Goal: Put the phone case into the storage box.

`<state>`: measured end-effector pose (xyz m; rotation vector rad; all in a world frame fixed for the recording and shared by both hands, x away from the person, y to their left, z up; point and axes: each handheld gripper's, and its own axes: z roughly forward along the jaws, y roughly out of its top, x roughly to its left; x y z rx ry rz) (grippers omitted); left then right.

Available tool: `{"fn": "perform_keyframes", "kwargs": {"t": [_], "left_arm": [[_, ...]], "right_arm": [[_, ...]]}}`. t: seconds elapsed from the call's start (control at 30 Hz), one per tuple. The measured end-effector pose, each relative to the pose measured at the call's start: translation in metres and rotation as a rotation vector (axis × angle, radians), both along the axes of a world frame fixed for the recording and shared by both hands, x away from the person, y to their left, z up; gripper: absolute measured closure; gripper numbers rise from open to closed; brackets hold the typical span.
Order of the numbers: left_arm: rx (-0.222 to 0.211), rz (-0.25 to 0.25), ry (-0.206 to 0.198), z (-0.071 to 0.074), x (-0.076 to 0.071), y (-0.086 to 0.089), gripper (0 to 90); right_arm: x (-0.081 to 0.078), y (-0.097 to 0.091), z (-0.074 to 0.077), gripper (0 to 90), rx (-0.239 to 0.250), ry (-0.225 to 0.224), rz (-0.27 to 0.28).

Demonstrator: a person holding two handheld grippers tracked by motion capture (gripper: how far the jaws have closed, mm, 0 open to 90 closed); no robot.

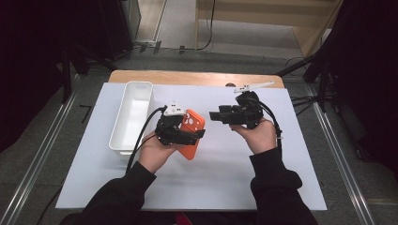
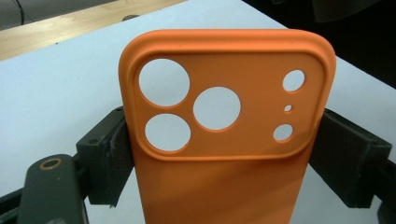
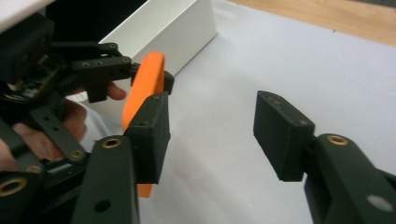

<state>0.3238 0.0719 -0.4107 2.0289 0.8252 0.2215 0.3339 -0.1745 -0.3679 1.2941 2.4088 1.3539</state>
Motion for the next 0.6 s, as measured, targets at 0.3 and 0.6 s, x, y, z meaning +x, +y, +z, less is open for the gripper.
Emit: {"fn": "perform_keyframes", "kwargs": {"t": [0.3,0.6], "left_arm": [[-0.012,-0.032,0.030,0.006,0.001,0.004,15.9],[-0.009,-0.065,0.033,0.015,-0.001,0.008,16.0]], "right_arm": [[-0.002,-0.001,-0.009,35.0,-0.021,-0.053,0.065],[-0.008,0.000,-0.016,27.1,-0.063,-0.104,0.139]]}}
